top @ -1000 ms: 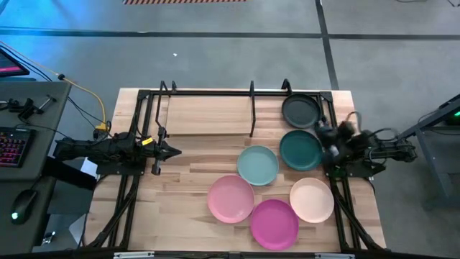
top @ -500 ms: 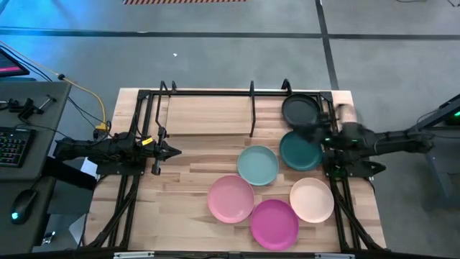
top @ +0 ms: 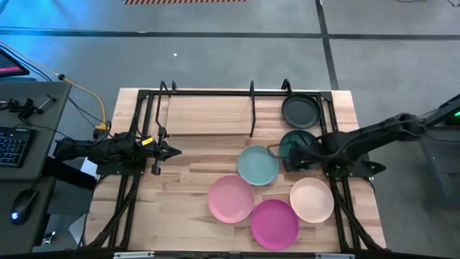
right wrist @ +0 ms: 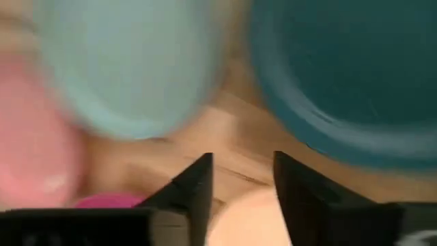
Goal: Place and stack plates onto a shelf
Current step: Put the dark green plate on the shelf
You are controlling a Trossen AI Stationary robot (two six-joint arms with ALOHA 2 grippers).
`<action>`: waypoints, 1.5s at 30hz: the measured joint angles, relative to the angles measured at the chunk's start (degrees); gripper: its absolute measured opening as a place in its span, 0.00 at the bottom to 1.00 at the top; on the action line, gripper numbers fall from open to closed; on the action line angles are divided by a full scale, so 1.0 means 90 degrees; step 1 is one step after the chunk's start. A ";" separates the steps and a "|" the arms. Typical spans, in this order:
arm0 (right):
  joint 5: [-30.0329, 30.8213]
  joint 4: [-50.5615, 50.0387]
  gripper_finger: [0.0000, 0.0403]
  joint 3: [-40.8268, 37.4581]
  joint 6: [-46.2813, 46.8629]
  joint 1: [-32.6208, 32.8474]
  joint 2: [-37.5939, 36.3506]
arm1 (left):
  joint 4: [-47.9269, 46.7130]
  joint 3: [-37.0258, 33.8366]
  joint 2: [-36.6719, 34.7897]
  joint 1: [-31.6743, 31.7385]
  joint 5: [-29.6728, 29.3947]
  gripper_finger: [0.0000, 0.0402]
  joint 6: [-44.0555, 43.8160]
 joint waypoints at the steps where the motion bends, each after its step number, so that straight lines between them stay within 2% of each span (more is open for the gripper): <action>1: -0.0004 -0.0152 0.41 -0.0028 0.0446 0.0088 0.0074 | 0.0001 0.0000 0.0001 0.0001 0.0000 0.00 0.0000; 4: 0.0215 -0.0427 0.47 -0.0051 0.1638 0.0358 0.0209 | 0.0001 0.0000 0.0002 0.0001 -0.0001 0.00 0.0000; 7: 0.0529 -0.0665 0.50 -0.0060 0.2487 0.0582 0.0269 | 0.0000 0.0000 0.0000 0.0000 -0.0001 0.00 0.0000; 12: 0.0799 -0.1208 0.48 -0.0062 0.3711 0.0849 0.0392 | 0.0001 -0.0001 0.0000 0.0000 -0.0001 0.00 0.0000; 20: 0.0913 -0.1363 0.43 -0.0147 0.4808 0.1127 0.0744 | 0.0001 0.0000 0.0001 0.0001 -0.0001 0.00 -0.0001; 29: 0.0926 -0.0752 0.37 -0.0594 0.4923 0.0932 0.1204 | 0.0001 0.0000 0.0002 0.0001 0.0002 0.00 0.0000; 39: 0.1073 -0.0684 0.37 -0.0754 0.4889 0.0690 0.1204 | 0.0001 0.0000 0.0000 0.0001 -0.0001 0.00 0.0000; 45: 0.1074 -0.0106 0.37 -0.1150 0.4908 0.0515 0.1202 | 0.0001 0.0000 0.0001 -0.0001 -0.0001 0.00 0.0000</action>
